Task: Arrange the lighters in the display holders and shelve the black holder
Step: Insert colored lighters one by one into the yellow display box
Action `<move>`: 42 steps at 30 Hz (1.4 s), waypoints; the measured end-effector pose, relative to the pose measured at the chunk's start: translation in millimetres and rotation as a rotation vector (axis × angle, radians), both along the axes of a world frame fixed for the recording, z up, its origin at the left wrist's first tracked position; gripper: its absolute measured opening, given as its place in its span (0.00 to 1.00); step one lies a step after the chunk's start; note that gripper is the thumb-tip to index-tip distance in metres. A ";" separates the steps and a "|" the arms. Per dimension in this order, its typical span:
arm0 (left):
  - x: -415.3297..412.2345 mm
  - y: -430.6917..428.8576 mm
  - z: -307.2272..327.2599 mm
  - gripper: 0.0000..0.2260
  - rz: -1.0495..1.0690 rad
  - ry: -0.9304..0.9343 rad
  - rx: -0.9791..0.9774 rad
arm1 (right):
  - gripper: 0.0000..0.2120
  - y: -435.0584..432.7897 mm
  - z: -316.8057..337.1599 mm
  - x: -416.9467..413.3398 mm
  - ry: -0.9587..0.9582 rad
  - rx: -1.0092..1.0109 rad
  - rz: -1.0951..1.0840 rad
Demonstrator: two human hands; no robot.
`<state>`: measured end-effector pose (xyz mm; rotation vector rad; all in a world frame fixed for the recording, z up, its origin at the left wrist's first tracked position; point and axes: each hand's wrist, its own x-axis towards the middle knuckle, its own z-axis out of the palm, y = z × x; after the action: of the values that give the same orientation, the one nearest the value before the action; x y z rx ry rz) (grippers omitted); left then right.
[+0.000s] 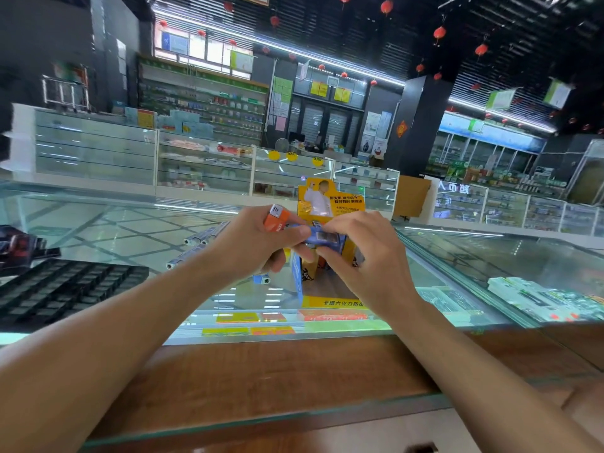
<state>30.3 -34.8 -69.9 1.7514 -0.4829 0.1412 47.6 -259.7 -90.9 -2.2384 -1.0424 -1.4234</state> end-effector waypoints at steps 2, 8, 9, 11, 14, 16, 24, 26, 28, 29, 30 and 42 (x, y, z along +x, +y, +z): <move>-0.3 -0.2 -0.5 0.06 -0.012 -0.007 0.004 | 0.12 -1.6 1.1 1.0 -0.007 -0.009 0.015; 4.4 -2.6 -0.2 0.10 0.065 0.034 -0.130 | 0.11 -6.1 0.7 1.0 0.095 0.179 -0.015; 5.2 -1.6 -0.1 0.10 0.076 0.074 -0.162 | 0.10 -7.9 2.1 0.8 0.154 0.255 -0.022; 6.9 1.1 -0.3 0.08 0.078 0.126 -0.217 | 0.09 -11.0 5.1 0.2 0.277 0.383 -0.041; 8.3 2.6 -0.9 0.08 0.053 0.128 -0.221 | 0.07 -13.8 5.4 1.8 0.462 0.522 -0.008; 9.2 1.4 -2.0 0.11 0.042 0.110 -0.186 | 0.07 -14.8 3.0 4.8 0.563 0.578 0.033; 9.4 1.1 -4.6 0.08 0.044 0.070 -0.088 | 0.23 -10.2 0.1 0.2 0.554 0.433 0.068; 8.8 1.5 -4.5 0.08 0.041 0.074 -0.079 | 0.21 -10.3 -0.5 1.2 0.504 0.433 0.023; 8.1 0.9 -4.4 0.08 0.044 0.079 -0.068 | 0.19 -12.6 -1.7 3.8 0.467 0.390 -0.047; 8.0 0.4 -4.5 0.08 0.047 0.081 -0.058 | 0.19 -13.6 -2.4 5.2 0.455 0.354 -0.083; 8.2 -0.1 -4.5 0.08 0.048 0.083 -0.049 | 0.19 -14.9 -3.4 7.1 0.443 0.314 -0.117; 13.1 0.3 -3.4 0.14 0.067 0.135 -0.119 | 0.16 -12.6 -6.7 12.8 0.360 0.139 -0.174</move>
<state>43.4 -34.4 -73.3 1.6483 -0.3118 0.0965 60.4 -272.2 -97.5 -2.4074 -0.6275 -1.0570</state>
